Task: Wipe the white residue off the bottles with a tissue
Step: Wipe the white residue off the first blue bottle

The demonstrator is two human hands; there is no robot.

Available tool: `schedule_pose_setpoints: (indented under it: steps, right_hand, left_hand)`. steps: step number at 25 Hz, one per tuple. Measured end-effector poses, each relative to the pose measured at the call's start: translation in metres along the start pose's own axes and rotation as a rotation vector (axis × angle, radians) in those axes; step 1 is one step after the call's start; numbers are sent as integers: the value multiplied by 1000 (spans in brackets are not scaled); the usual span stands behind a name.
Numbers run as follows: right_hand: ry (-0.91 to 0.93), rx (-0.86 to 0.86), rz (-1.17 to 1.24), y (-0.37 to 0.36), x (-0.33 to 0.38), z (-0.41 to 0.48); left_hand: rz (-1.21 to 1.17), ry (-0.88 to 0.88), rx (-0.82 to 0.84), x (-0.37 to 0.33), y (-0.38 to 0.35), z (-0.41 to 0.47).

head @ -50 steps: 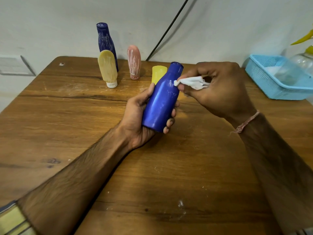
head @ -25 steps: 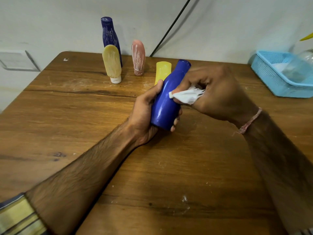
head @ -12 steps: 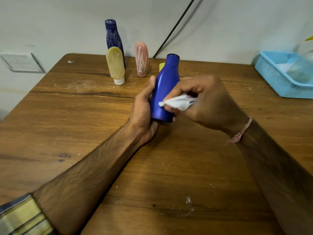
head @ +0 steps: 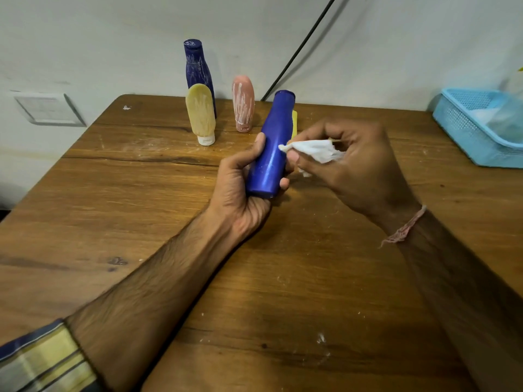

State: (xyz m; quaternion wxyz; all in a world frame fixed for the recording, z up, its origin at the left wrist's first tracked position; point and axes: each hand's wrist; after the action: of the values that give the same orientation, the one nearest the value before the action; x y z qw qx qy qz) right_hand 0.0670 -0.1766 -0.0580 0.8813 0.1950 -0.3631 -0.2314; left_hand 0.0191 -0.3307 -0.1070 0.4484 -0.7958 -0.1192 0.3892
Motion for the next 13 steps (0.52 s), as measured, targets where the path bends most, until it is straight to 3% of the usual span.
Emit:
schedule_pose_setpoints:
  steps: [4,10,13]
  right_hand:
    - [186,26,-346,-22,-2,-9]
    - [236,355,-135,-9,-2,-1]
    - [172,328,-129,4,-6,3]
  left_hand:
    - [38,-79,34,4,2,5]
    - [0,-115,15,5,9,12]
    - [-17,-93,-49,1,8,8]
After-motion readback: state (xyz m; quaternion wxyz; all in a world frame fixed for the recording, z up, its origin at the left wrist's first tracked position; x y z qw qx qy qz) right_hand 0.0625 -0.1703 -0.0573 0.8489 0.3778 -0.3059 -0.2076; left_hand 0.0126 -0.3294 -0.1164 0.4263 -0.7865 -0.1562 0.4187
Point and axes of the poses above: each hand's wrist, its own z-axis towards the middle knuckle, its own y-axis out of the back of the hand, x = y × z, and after that the axes turned 13 degrees about y, right-handed
